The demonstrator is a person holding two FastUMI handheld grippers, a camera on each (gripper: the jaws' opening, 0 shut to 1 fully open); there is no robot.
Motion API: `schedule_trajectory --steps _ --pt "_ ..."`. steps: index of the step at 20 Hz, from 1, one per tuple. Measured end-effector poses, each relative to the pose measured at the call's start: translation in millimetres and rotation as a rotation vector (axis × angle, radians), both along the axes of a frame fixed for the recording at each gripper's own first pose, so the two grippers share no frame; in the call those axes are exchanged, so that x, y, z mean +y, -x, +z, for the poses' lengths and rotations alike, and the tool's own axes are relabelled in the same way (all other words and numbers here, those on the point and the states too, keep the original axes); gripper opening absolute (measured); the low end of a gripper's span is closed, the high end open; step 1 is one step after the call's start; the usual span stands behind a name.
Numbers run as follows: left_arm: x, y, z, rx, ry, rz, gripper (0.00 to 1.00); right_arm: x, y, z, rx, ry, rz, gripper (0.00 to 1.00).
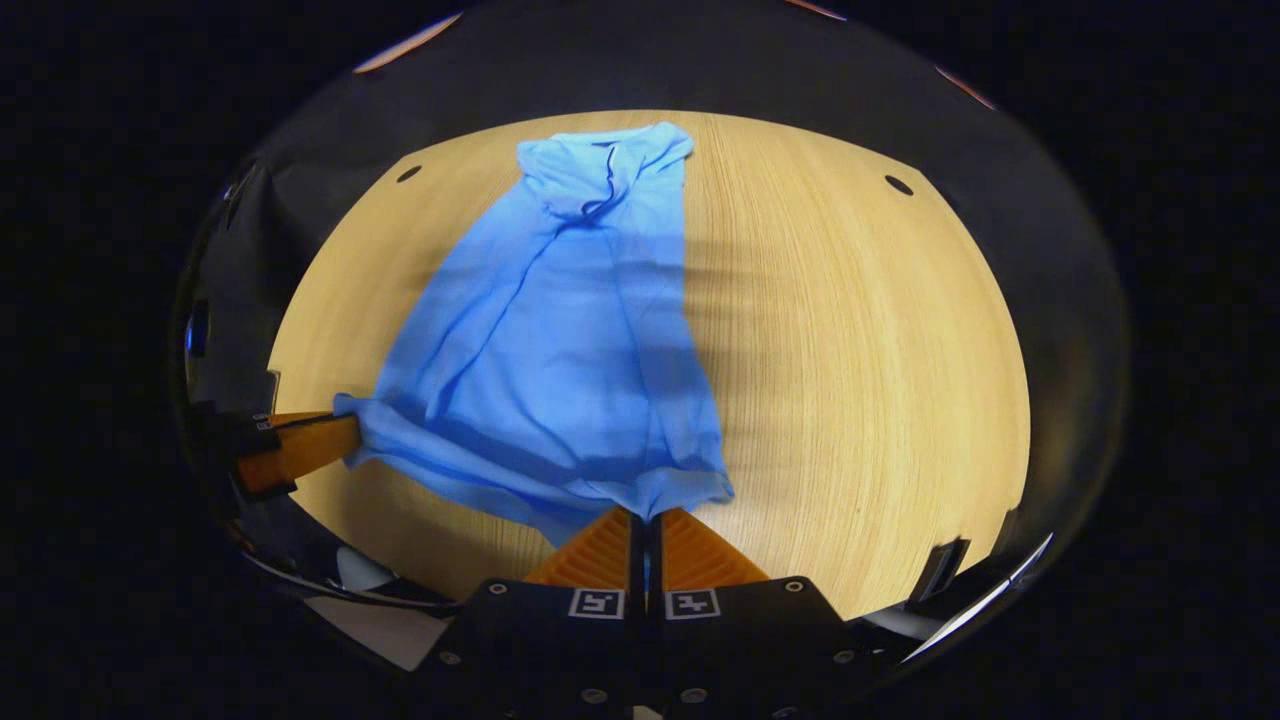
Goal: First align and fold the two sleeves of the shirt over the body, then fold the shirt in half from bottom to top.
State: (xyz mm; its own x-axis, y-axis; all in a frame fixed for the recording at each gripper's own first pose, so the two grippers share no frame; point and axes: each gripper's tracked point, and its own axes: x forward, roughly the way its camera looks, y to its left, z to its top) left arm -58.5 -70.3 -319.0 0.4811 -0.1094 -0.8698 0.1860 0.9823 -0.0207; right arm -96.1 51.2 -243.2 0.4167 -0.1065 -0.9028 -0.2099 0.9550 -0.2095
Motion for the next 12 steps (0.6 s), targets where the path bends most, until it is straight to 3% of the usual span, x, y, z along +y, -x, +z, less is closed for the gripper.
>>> schedule_trajectory --steps 12 --pt "-17 -148 81 -0.218 0.019 -0.016 0.04 32 -144 70 -0.217 -0.03 0.055 0.01"
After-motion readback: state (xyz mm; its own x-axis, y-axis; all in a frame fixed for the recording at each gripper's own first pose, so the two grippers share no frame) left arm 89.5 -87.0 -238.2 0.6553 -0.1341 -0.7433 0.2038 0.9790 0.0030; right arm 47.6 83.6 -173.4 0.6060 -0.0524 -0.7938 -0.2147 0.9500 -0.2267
